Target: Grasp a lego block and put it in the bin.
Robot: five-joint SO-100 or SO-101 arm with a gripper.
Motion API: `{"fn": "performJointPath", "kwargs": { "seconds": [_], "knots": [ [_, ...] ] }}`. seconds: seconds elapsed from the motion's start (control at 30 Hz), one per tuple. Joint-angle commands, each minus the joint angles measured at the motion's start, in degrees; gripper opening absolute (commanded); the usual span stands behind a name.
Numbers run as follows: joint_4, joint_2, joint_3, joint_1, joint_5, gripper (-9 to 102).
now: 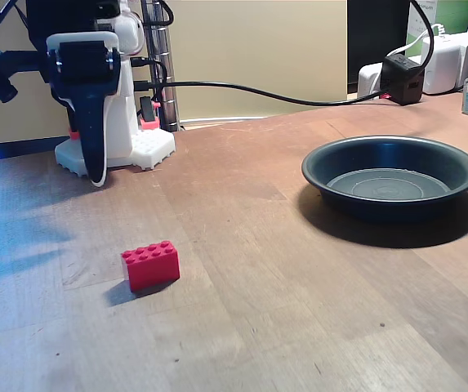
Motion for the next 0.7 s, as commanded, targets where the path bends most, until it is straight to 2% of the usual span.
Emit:
{"fn": "performJointPath", "kwargs": {
  "seconds": [0.0, 0.4, 0.67],
  "knots": [
    [1.7, -5.4, -7.6, 0.0, -0.3, 0],
    [3.2, -35.9, -33.0, -5.1, -0.2, 0],
    [1.8, -55.7, -43.2, -7.9, -0.2, 0]
  ]
}}
